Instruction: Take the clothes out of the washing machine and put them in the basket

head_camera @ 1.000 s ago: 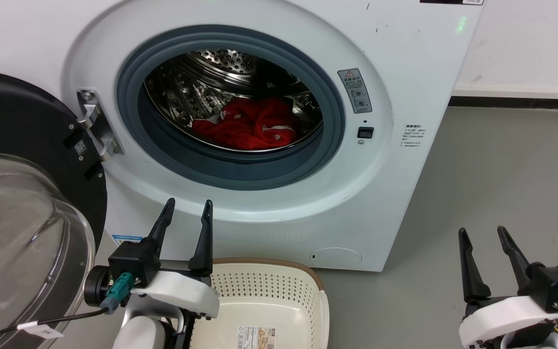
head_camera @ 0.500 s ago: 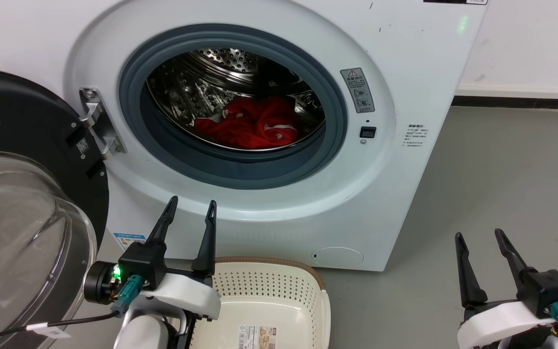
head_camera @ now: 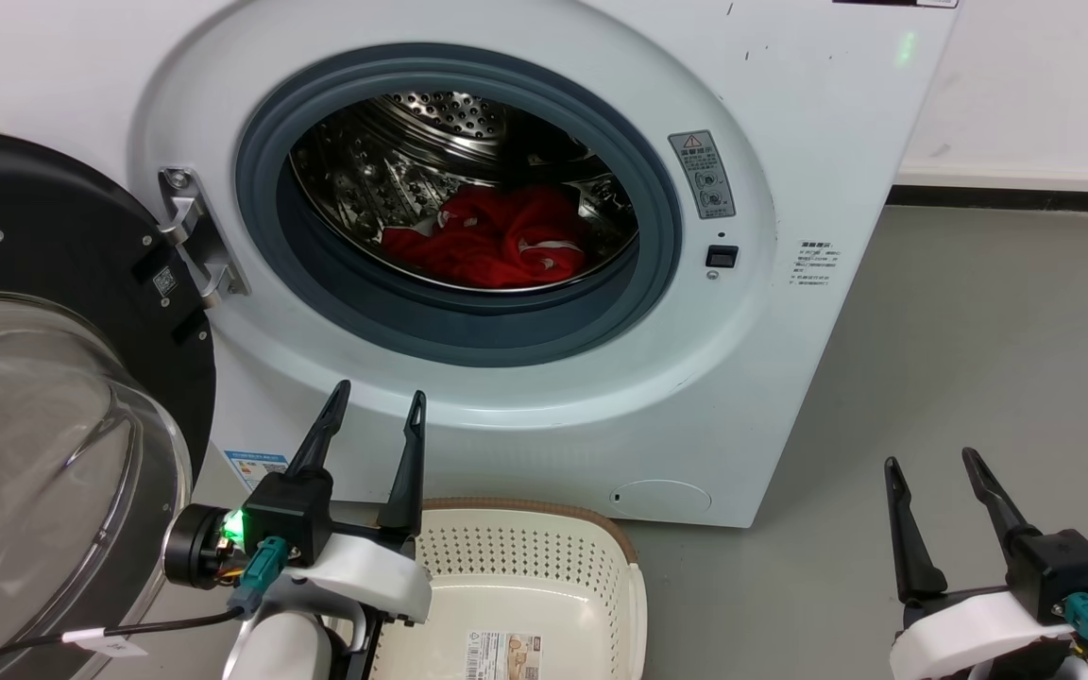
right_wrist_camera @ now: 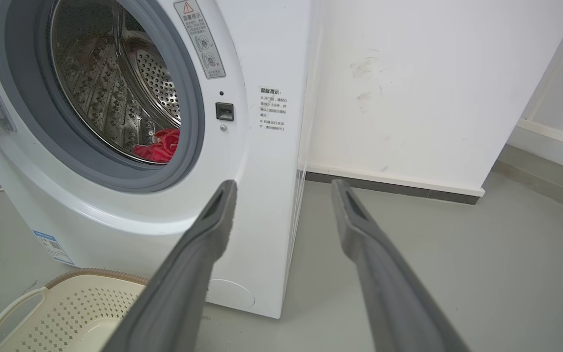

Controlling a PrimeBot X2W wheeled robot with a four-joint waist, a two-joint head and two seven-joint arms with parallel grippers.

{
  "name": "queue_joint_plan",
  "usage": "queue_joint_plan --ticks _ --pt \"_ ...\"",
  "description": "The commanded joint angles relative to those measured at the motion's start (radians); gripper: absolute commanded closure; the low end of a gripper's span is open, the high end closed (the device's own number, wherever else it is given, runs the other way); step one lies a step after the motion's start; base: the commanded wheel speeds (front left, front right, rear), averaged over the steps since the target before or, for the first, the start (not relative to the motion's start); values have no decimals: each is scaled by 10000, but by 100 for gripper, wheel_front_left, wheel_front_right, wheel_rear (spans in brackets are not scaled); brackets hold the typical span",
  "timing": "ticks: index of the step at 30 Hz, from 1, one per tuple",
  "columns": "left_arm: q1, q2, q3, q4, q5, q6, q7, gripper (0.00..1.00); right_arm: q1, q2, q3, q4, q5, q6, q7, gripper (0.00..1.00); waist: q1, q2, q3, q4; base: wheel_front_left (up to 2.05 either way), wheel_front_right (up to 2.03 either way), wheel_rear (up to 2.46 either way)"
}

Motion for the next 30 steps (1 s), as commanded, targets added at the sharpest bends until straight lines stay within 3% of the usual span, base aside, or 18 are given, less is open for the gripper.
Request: queue_joint_plan --ticks 1,17,30 --pt "-62 -8 35 11 -34 -3 -47 0 -15 9 12 24 62 -3 -35 0 0 0 -1 -2 0 0 0" --pt "-411 -69 100 147 97 133 -46 0 -259 11 68 -142 86 -3 67 0 0 0 310 -43 0 0 0" --pt "-2734 158 539 1355 203 489 -38 0 -1046 11 671 -769 235 -3 101 0 0 0 2039 -1170 0 0 0"
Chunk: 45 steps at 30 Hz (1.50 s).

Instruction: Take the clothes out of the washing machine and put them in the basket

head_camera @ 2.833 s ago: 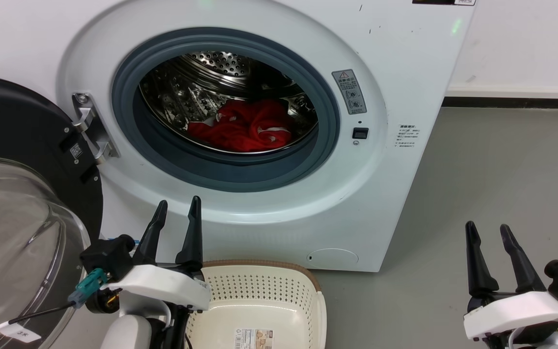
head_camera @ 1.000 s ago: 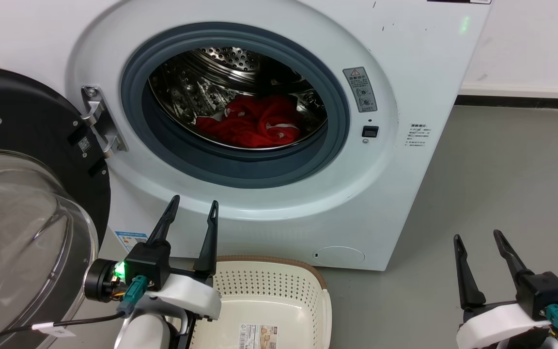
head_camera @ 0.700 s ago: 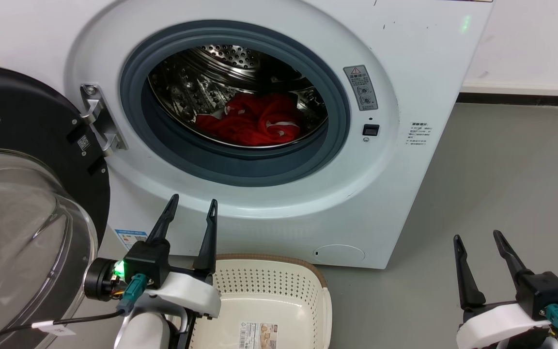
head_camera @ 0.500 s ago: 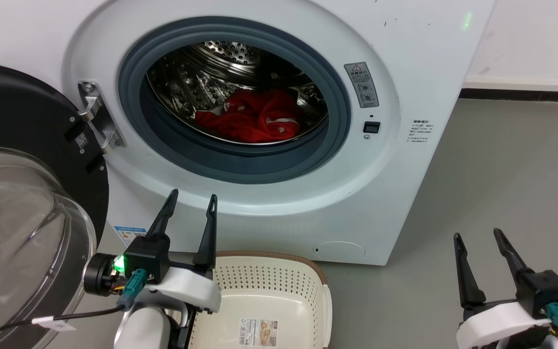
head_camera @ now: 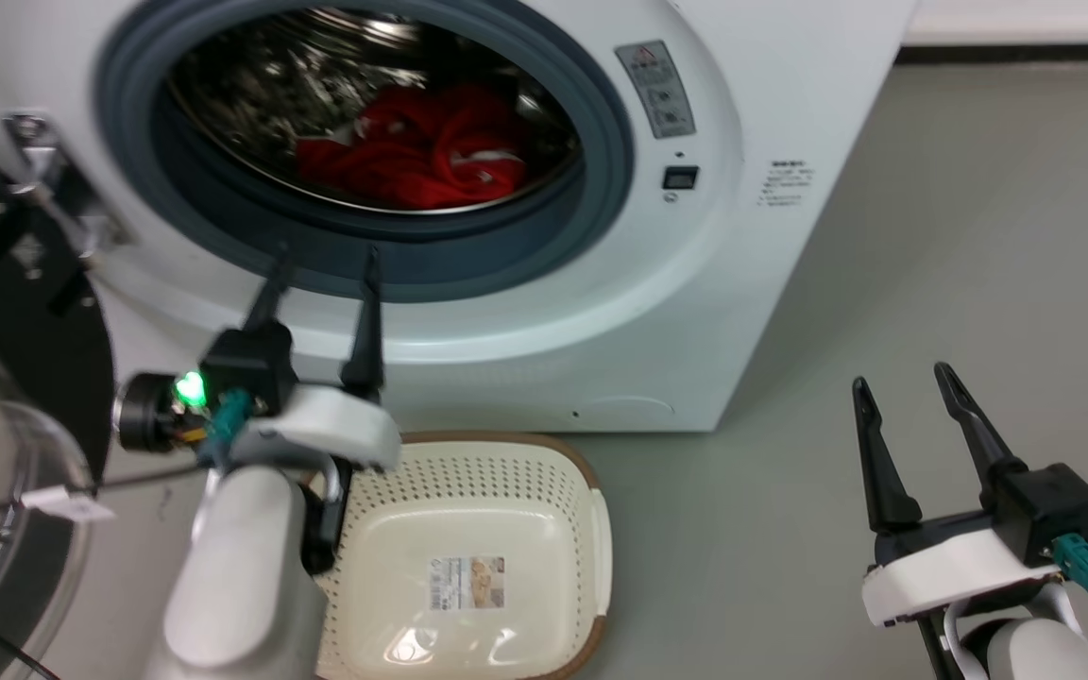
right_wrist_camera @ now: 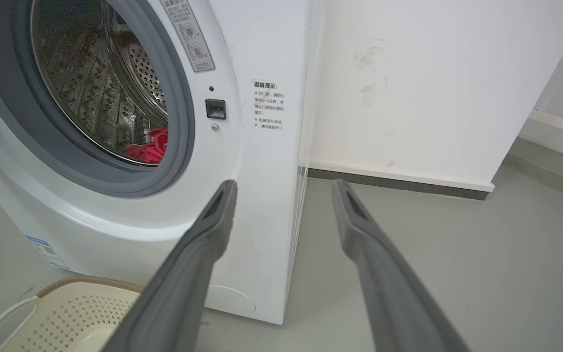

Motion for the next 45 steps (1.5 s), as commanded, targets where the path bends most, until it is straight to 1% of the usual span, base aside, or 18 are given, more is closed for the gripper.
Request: queue_joint_plan --ticks 1,2,8,11,14,18,21,22,28,34,41,45 --pt "-445 140 78 235 51 54 -23 0 -228 13 86 -16 93 -5 -62 0 0 -1 577 -540 0 0 0" --pt "-716 176 119 465 35 48 -23 0 -308 15 128 20 145 -7 -96 0 0 -1 732 -665 0 0 0" --pt "-2615 810 423 2006 48 52 35 0 -880 18 552 266 537 -7 -346 0 0 -1 1862 -1497 0 0 0" --pt "-3698 1282 608 2657 -16 6 138 0 -1224 19 792 458 762 -7 -517 0 0 -1 2484 -1943 0 0 0" --pt "-4650 1708 660 3222 -1 -90 414 0 -1587 21 961 660 988 -7 -656 0 0 -1 3079 -2299 0 0 0" --pt "-5884 2239 676 3894 -10 -246 1037 0 -2040 21 1220 959 1283 -7 -786 0 0 -1 3729 -2715 0 0 0" --pt "-6628 2556 665 4420 -15 -329 1628 0 -2271 20 1372 1186 1472 -7 -831 0 0 -1 4032 -2958 0 0 0" --pt "-6628 2556 665 4420 -15 -329 1628 0 -2271 20 1372 1186 1472 -7 -831 0 0 -1 4032 -2958 0 0 0" --pt "-8132 3028 576 5582 -185 -615 3341 0 -2567 20 1690 1241 1851 -7 -849 0 0 -1 4505 -3255 0 0 0" --pt "-9233 3343 664 6609 -536 -754 5470 0 -2729 20 2040 1165 2087 -7 -853 0 0 -1 4758 -3525 0 0 0" --pt "-10031 3669 531 7217 -567 -748 7474 0 -2882 20 2503 1151 2411 -7 -853 0 0 -1 5028 -3906 0 0 0" --pt "-10319 3865 360 7286 -457 -636 8384 0 -2943 18 2714 1183 2598 -5 -852 0 0 -1 5169 -4115 0 0 0"
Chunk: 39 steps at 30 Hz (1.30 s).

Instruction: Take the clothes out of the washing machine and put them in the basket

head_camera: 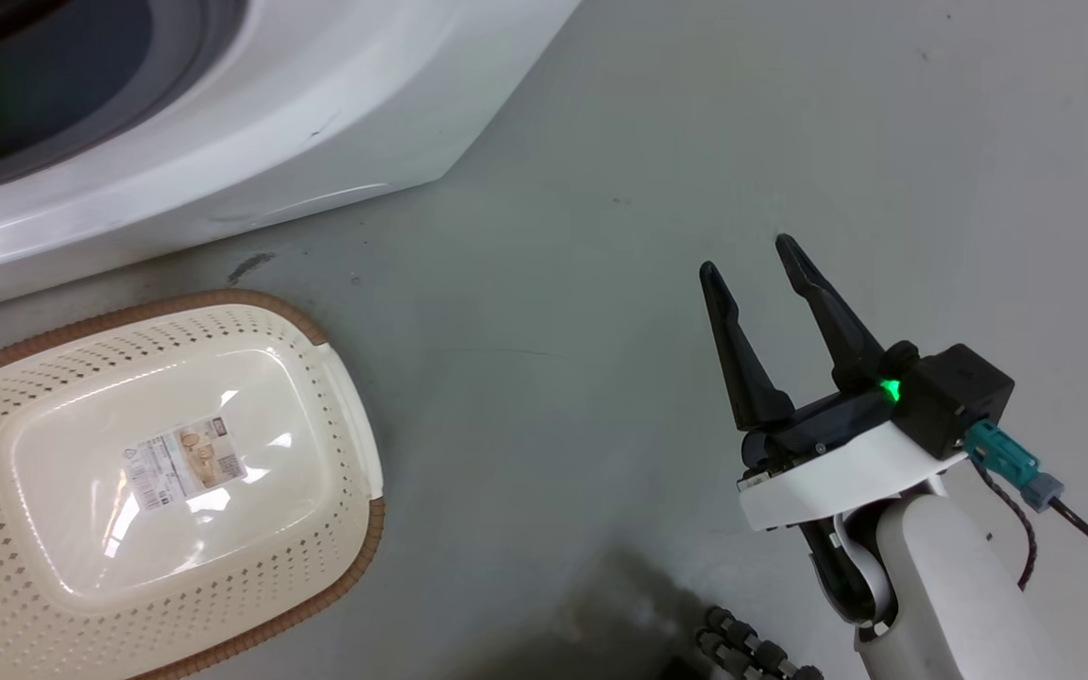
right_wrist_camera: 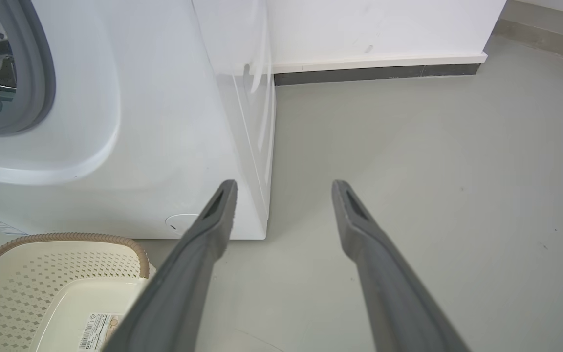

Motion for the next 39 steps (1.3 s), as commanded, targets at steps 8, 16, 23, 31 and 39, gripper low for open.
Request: queue_joint_plan --ticks 8,16,23,31,39 --pt "49 208 -78 -54 -78 241 1301 100 -112 18 151 75 162 -7 -28 0 -1 0 88 -194 0 0 0" --pt "768 133 -54 -996 -208 497 299 100 -175 18 55 248 73 -7 -28 0 -1 0 -312 -37 0 0 0" --pt "2111 -210 142 -1589 -519 668 -2496 100 62 15 -217 431 -260 -7 -27 0 -1 0 -1466 417 0 0 0" --pt "3664 -831 206 -1356 -816 625 -5451 100 663 12 -565 678 -824 -7 -27 0 -1 0 -3152 1130 0 0 0" --pt "5000 -1461 -82 -1231 -776 741 -7652 100 1388 11 -904 925 -1199 -7 -23 0 -1 0 -4631 1751 0 0 0"
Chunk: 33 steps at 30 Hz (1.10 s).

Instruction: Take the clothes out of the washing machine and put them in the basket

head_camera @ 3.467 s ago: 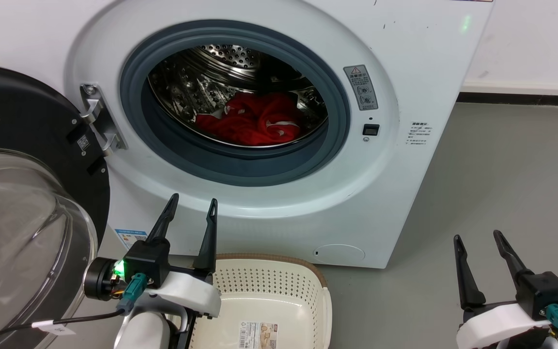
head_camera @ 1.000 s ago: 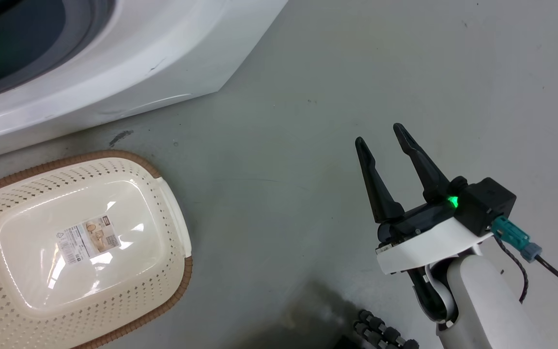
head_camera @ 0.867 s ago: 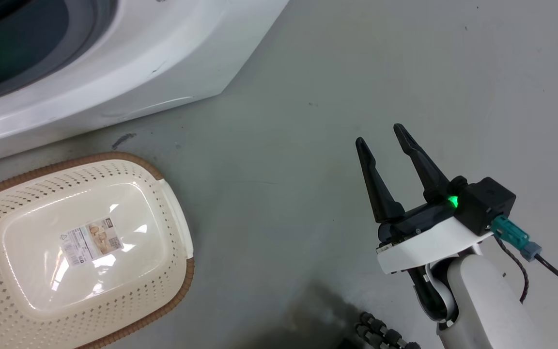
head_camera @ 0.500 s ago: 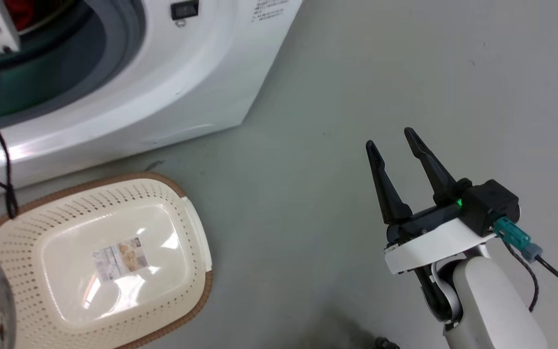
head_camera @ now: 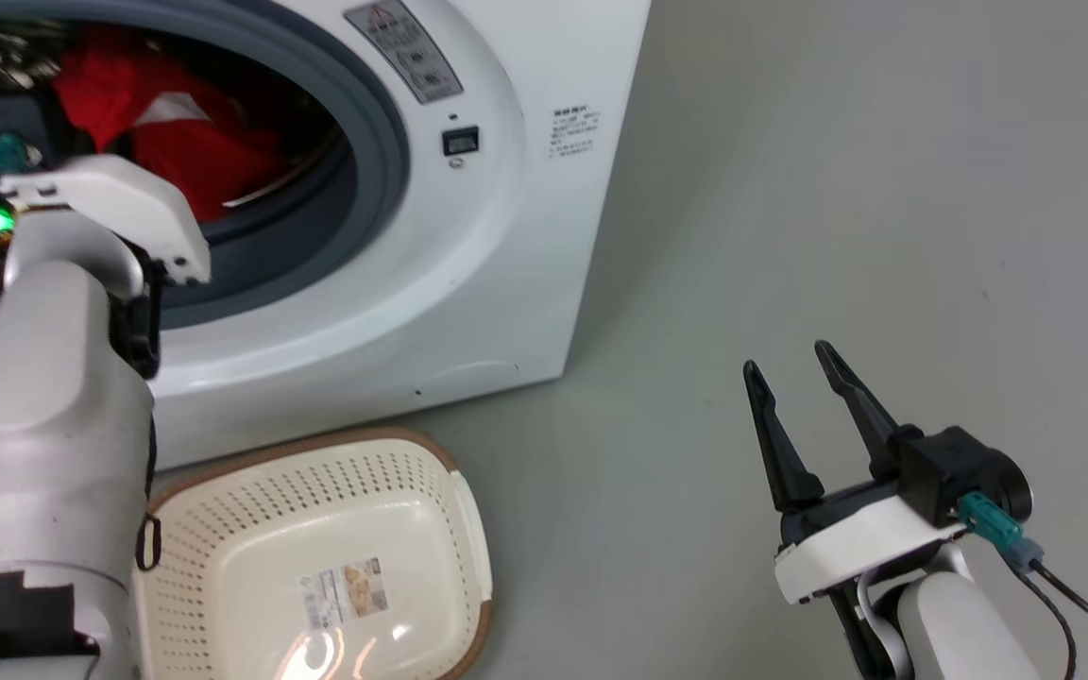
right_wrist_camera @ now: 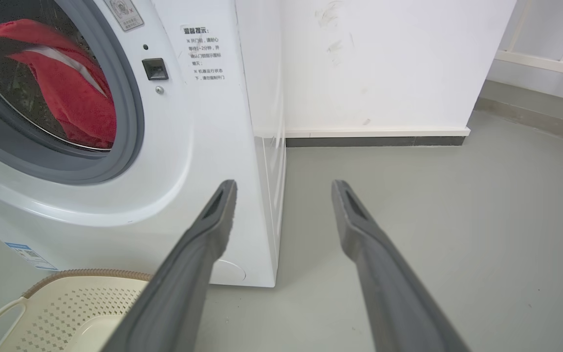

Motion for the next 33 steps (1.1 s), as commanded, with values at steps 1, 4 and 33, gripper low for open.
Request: queue_joint_plan --ticks 1,4,33 --pt "287 -72 -50 -44 -15 -28 -254 100 221 -1 -66 60 -81 -7 -12 0 2 0 -773 500 0 0 0" --pt "711 -224 -14 -269 -159 -89 -617 100 458 1 -159 28 -152 -7 82 0 2 0 -1180 678 0 0 0" --pt "7850 -1598 -358 -9906 -536 735 157 100 1765 1 -602 -934 -355 -5 870 0 2 0 -2056 2283 0 0 0"
